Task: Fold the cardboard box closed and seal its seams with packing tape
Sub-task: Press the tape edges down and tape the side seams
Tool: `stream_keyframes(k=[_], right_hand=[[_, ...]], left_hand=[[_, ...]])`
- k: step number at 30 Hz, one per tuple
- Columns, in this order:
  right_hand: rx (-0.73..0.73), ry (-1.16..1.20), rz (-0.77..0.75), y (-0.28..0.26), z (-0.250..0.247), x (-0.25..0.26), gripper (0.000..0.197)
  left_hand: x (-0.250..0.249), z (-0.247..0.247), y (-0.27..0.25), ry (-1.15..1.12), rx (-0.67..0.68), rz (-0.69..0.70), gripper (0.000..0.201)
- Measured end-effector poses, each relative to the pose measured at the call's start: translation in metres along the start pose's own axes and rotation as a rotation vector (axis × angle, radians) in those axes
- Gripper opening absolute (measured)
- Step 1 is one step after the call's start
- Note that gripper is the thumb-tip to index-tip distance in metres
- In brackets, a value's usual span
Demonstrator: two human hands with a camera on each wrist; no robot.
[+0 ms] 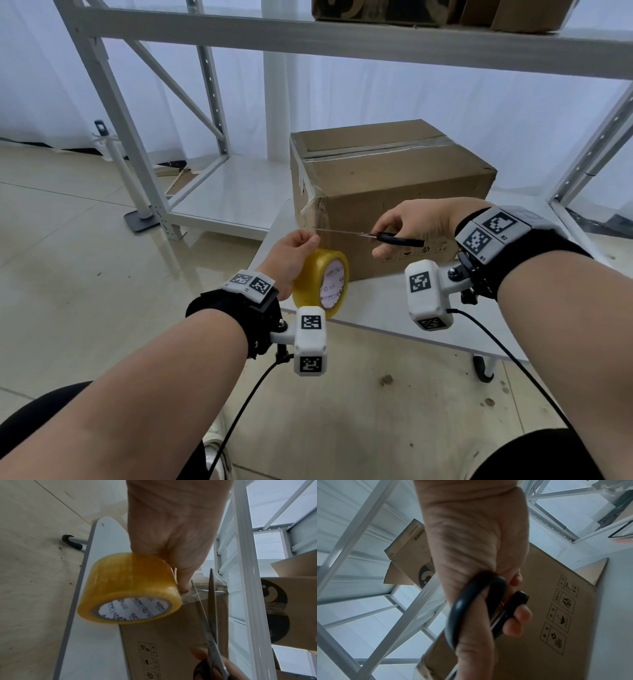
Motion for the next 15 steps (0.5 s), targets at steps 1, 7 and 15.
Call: stream_keyframes(k=[1, 7, 15], right_hand=[[0.007, -0.013, 0.0, 0.001, 0.001, 0.002, 0.041], [0.005, -0.026, -0.012, 0.003, 0.004, 0.012, 0.045], [-0.016, -0.016, -0.003, 0.001, 0.002, 0.008, 0.042]], left_hand=[[0.001, 0.0, 0.0, 0.015, -0.011, -0.001, 0.012], [0.0, 0.0, -0.004, 0.02, -0.057, 0.015, 0.013], [-0.004, -0.004, -0.005, 0.053, -0.066, 0.03, 0.013]])
Point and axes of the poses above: each hand's wrist, its own y-axis towards the middle knuckle, its own z-axis out of the palm, x = y × z, the point moved 2 cm from there along y, towards the middle knuckle, and after that the axes turned 7 degrees about -x, right-handed, at the moved point
